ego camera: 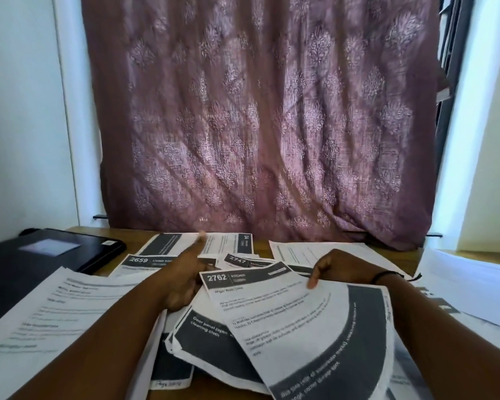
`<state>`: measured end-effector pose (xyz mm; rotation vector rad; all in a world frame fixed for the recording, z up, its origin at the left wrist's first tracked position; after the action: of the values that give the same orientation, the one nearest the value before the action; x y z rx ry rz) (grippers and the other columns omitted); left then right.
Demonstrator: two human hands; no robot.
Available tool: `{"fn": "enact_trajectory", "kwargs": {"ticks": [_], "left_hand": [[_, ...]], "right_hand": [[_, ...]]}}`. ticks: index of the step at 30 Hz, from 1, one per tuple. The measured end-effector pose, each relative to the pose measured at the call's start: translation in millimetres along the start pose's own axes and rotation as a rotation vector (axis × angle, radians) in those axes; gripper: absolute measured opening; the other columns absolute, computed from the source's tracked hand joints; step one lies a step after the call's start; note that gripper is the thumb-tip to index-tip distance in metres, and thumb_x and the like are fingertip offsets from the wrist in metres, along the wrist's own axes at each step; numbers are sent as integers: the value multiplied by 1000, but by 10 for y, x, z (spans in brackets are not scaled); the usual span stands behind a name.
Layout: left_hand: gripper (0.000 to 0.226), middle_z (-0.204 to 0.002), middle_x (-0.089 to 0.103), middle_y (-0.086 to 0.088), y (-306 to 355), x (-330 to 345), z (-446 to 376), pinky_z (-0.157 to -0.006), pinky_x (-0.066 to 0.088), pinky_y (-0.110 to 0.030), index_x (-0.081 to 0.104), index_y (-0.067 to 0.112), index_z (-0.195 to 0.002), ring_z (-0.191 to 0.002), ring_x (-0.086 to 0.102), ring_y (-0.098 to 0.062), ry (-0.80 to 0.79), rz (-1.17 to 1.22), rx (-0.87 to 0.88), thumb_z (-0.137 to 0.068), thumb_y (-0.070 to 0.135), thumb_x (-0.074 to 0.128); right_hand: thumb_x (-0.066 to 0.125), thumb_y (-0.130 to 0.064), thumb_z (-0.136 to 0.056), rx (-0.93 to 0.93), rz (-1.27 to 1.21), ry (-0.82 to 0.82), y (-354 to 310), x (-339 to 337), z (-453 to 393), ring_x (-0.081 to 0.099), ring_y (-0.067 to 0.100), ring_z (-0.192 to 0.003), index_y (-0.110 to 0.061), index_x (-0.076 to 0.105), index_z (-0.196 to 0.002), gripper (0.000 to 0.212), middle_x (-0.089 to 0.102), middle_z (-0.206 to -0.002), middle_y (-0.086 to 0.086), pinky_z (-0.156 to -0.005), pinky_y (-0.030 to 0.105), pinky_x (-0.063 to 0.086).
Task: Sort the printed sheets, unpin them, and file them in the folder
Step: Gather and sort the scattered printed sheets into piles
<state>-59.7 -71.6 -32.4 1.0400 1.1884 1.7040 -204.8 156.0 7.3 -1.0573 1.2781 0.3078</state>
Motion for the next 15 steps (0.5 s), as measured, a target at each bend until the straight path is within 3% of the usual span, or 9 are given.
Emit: {"fn": "enact_trajectory", "kwargs": {"ticks": [3, 5, 8, 11, 13, 15], "left_hand": [[19, -90, 74, -17, -66, -9, 16, -87, 54, -48, 66, 4, -108, -81, 72, -30, 17, -207, -47, -95, 11, 54], [23, -78, 74, -14, -84, -61, -15, -83, 55, -44, 67, 4, -94, -70, 71, -26, 42, -301, -54, -91, -8, 48], [34, -77, 72, -13, -80, -93, -33, -67, 58, -37, 62, 7, -91, -73, 68, -25, 58, -284, -67, -88, -18, 39], [44, -98, 66, -16, -83, -125, -71, -54, 59, -31, 59, 8, -107, -79, 65, -25, 79, -241, -71, -87, -21, 34], [50, -112, 62, -18, -68, -133, -75, -53, 59, -32, 56, 10, -116, -82, 64, -26, 92, -214, -54, -86, -22, 33], [48, -107, 65, -18, -70, -135, -82, -60, 59, -36, 55, 10, -117, -84, 65, -28, 106, -201, -53, -86, -21, 34]], "right_hand": [[74, -16, -79, 113, -103, -1, 87, 34, -23, 61, -1, -66, -30, 77, -65, 20, 72, -73, -10, -65, 6, 43], [76, -16, -75, 161, -164, 31, 142, 35, -27, 57, 1, -59, -19, 80, -70, 7, 69, -63, -9, -59, 10, 41], [77, -19, -76, 166, -192, 60, 177, 35, -25, 63, 8, -74, -17, 80, -77, 4, 74, -77, -3, -70, 17, 45], [79, -27, -77, 124, -116, 62, 142, 23, -16, 66, 10, -89, -23, 77, -85, 9, 74, -91, -6, -75, 16, 43], [83, -32, -72, 164, -125, 84, 177, -7, -9, 62, 8, -92, -25, 71, -96, 27, 67, -98, -11, -72, 17, 41], [86, -32, -68, 228, -171, 109, 192, -70, 22, 62, 4, -88, -23, 70, -100, 37, 66, -96, -13, -69, 16, 42]]}}
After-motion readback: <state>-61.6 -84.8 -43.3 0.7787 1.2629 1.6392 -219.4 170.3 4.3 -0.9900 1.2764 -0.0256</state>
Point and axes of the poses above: each hand's wrist, its own z-axis away from the middle knuckle, its own x-axis out of the palm, y = z × x, the point moved 8 cm from there along -z, towards the middle knuckle
